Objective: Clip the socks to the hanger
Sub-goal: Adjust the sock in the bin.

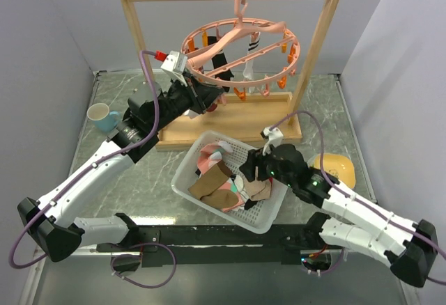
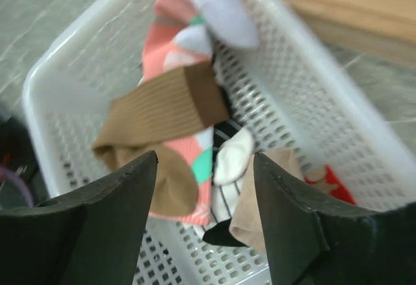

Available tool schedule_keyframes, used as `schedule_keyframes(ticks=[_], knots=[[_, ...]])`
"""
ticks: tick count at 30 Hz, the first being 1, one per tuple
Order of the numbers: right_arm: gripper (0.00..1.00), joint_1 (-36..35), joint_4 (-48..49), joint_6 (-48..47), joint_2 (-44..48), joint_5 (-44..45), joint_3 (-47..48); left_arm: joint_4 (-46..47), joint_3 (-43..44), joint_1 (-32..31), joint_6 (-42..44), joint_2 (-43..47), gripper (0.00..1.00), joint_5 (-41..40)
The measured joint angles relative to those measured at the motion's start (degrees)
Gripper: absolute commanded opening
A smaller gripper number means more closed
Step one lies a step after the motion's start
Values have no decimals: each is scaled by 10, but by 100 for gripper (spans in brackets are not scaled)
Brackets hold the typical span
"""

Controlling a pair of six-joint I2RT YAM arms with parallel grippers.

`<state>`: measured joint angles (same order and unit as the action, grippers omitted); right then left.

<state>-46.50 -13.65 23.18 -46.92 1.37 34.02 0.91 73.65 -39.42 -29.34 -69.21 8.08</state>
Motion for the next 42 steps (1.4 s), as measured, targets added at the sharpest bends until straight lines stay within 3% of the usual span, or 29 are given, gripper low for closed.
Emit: schedule_keyframes(ticks=[7,12,18,23,27,34,42], knots=[[69,-63,-193,50,-137,181,175,6,-16,8,8,7,2,3],[65,-72,-277,103,-163,201,171,6,-18,11,12,8,4,12],[59,-73,-287,156,-165,203,122,11,-18,12,10,7,4,24],[56,-73,-262,173,-182,205,83,14,-18,12,10,7,4,31],[59,-90,-214,158,-178,202,57,15,-18,12,11,7,4,35],[59,-120,-49,55,-150,105,41,19,-22,13,12,7,4,40],[50,-120,34,-12,-310,56,50,18,-21,18,12,-11,5,44]])
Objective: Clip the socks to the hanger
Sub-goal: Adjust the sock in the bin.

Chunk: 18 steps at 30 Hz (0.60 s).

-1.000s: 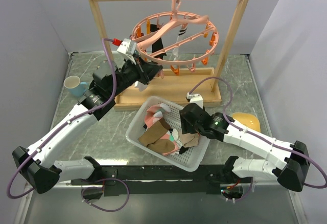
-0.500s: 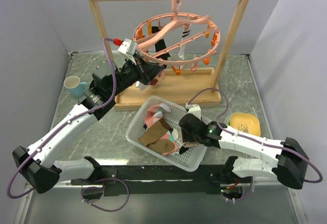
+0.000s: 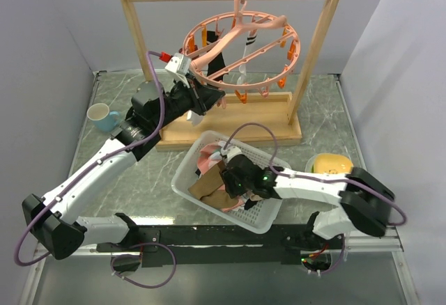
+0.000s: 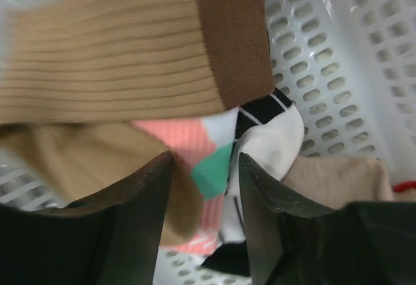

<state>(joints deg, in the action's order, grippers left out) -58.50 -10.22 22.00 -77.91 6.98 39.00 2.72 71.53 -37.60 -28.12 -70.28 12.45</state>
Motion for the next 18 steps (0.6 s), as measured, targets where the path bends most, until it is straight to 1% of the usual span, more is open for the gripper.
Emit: schedule_keyframes(ticks=[2,4,7,11,14,18], knots=[[53,3,8,-5,-40,3,7,0,1,2,0,-6,5,2],[53,11,17,-7,-47,0,9,0,2,2,0,-12,5,3],[58,31,29,-18,-25,-5,7,0,2,3,0,-16,6,4],[59,53,50,-35,23,-12,4,1,2,4,0,-16,6,7],[56,69,60,-41,40,-24,-1,1,3,5,0,-16,6,9],[50,94,62,-43,26,-34,-1,1,3,5,0,-16,6,12]])
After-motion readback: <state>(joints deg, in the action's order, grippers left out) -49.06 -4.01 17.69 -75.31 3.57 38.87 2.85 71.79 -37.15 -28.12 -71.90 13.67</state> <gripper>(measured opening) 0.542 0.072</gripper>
